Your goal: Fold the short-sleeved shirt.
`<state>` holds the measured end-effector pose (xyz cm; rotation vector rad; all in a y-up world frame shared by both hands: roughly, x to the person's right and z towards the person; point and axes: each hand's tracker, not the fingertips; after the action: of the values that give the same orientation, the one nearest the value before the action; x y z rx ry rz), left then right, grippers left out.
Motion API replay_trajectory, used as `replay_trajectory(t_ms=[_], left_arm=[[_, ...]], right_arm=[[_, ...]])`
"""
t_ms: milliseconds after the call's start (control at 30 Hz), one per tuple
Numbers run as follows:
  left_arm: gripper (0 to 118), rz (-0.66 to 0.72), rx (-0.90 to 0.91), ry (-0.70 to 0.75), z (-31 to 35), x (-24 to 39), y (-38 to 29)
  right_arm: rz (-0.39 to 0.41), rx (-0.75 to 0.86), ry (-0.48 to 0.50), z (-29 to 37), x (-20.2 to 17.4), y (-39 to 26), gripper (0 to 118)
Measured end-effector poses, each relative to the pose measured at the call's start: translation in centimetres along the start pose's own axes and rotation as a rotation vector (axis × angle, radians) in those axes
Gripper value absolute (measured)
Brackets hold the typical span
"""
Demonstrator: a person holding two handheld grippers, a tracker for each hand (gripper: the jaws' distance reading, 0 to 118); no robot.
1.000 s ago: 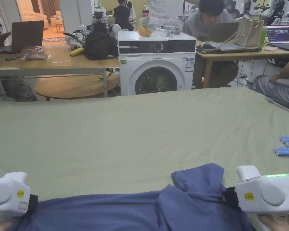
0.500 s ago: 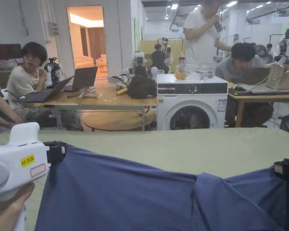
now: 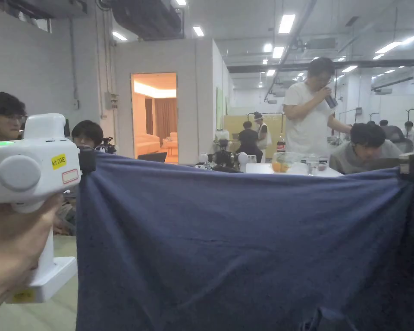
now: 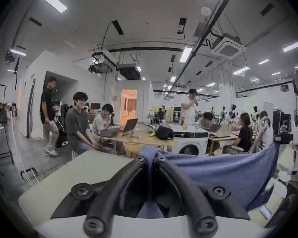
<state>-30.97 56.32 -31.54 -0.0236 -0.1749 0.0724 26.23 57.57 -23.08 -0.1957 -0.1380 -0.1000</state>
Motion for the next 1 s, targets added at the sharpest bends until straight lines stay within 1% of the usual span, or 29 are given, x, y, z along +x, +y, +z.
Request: replay_trajectory(t_ms=[33,67,133,167,333,367,400,467,533,633,700,800,833,900,933,967,1000], left_arm=[[0,-0.004,0.008,0.012,-1.2,0.0,0.9],[0,-0.006,0.014,0.027,-2.3,0.1,1.8],[0,-0.012,0.02,0.04,-4.0,0.2,3.4],[0,-0.013,0.034,0.049,-4.9,0.3,4.4],[0,-0.041,0.048,0.101,-9.5,0.9,7.3],[0,-0.036,0.041,0.105,-10.1,0.9,7.5],[0,-0.005,0.046,0.102,-10.9,0.7,7.5],[0,0.012,0.045,0.109,-12.2,0.7,7.5],[0,-0.009,0.054,0.114,-13.2,0.9,7.3],[0,-0.062,0.042,0.119,-14.7,1.1,6.5],[0,-0.104,0.026,0.126,-15.7,1.3,5.8],[0,-0.118,0.015,0.125,-16.9,1.5,5.0],[0,-0.121,0.01,0.129,-17.2,1.6,4.8],[0,-0.117,0.006,0.143,-18.1,1.8,3.7],[0,-0.102,-0.015,0.155,-18.5,1.9,3.1],[0,-0.088,-0.056,0.121,-18.8,2.0,2.0],[0,-0.107,-0.068,0.107,-18.9,2.1,0.7]], right_arm=[[0.008,0.019,-0.012,-0.8,-0.5,1.1,0],[0.042,0.051,-0.034,-1.6,-1.0,2.3,0],[0.104,0.06,-0.078,-3.5,-1.9,4.5,0],[0.093,0.077,-0.075,-4.0,-2.3,5.4,0],[0.099,0.112,-0.104,-8.2,-3.8,10.4,0],[0.1,0.113,-0.11,-9.1,-3.9,11.1,0],[0.082,0.118,-0.12,-9.9,-4.0,11.7,0],[0.09,0.115,-0.129,-11.4,-4.4,12.6,0],[0.116,0.115,-0.159,-12.7,-4.7,13.2,0],[0.133,0.134,-0.181,-13.8,-4.9,13.6,0],[0.138,0.129,-0.18,-14.8,-4.8,13.6,0],[0.127,0.12,-0.18,-15.8,-4.6,13.7,0],[0.11,0.139,-0.17,-15.8,-4.5,13.4,0],[0.11,0.134,-0.168,-16.5,-4.5,12.5,0],[0.114,0.117,-0.163,-16.9,-4.4,12.0,0],[0.114,0.085,-0.167,-17.5,-4.3,10.8,0],[0.112,0.055,-0.164,-17.9,-4.1,9.6,0]])
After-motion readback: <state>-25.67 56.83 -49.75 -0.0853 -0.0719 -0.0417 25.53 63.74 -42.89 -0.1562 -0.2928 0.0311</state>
